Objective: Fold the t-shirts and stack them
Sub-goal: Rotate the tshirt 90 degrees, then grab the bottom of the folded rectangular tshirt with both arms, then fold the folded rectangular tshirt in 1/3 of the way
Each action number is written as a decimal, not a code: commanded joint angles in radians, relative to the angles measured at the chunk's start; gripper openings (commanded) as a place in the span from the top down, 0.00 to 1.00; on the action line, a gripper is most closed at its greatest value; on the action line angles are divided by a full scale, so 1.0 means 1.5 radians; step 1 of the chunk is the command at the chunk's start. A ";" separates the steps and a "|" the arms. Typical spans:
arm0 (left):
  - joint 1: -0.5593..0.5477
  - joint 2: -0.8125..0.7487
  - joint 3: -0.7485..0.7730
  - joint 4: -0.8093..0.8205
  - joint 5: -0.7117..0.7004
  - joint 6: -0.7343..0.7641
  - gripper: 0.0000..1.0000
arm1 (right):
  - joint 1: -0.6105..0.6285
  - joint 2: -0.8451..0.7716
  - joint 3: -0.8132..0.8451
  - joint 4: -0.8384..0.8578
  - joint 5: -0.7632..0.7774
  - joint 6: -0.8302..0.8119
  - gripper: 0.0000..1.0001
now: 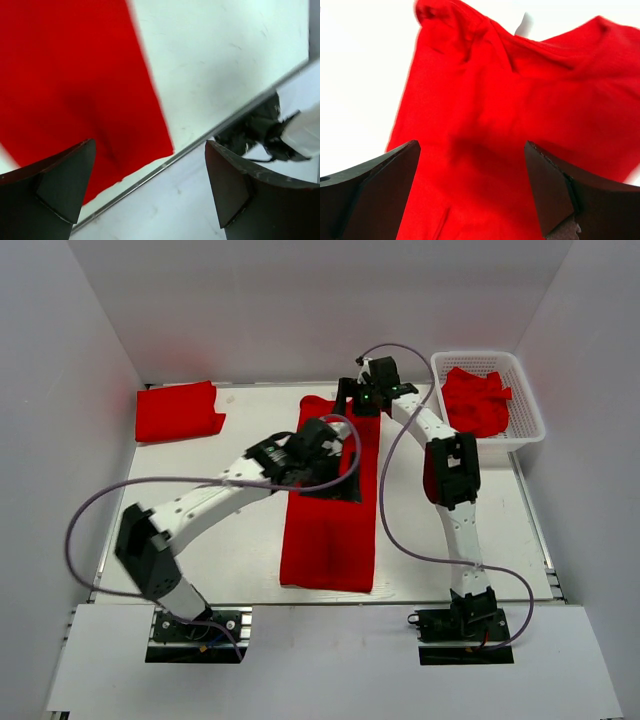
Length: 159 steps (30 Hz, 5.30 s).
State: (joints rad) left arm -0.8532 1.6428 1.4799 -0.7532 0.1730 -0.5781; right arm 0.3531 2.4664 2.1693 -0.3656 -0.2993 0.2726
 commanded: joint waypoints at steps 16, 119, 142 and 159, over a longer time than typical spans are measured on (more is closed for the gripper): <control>0.425 -0.200 -0.354 0.037 -0.117 -0.021 0.00 | 0.115 -0.269 -0.305 -0.153 0.249 0.078 0.10; 0.007 -0.022 -0.344 0.102 -0.071 -0.006 1.00 | 0.185 -0.823 -1.025 -0.066 0.207 0.221 1.00; 0.148 0.067 -0.128 0.077 -0.027 0.004 1.00 | 0.150 -0.648 -0.737 -0.093 0.379 0.130 1.00; 0.252 0.182 0.067 0.102 0.022 0.090 1.00 | 0.072 -0.465 -0.469 -0.103 0.370 0.046 1.00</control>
State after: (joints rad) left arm -0.4969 1.8988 1.5284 -0.5945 0.1860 -0.4686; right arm 0.4778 1.7515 1.3960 -0.5037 0.2584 0.3763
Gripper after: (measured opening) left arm 0.019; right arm 0.009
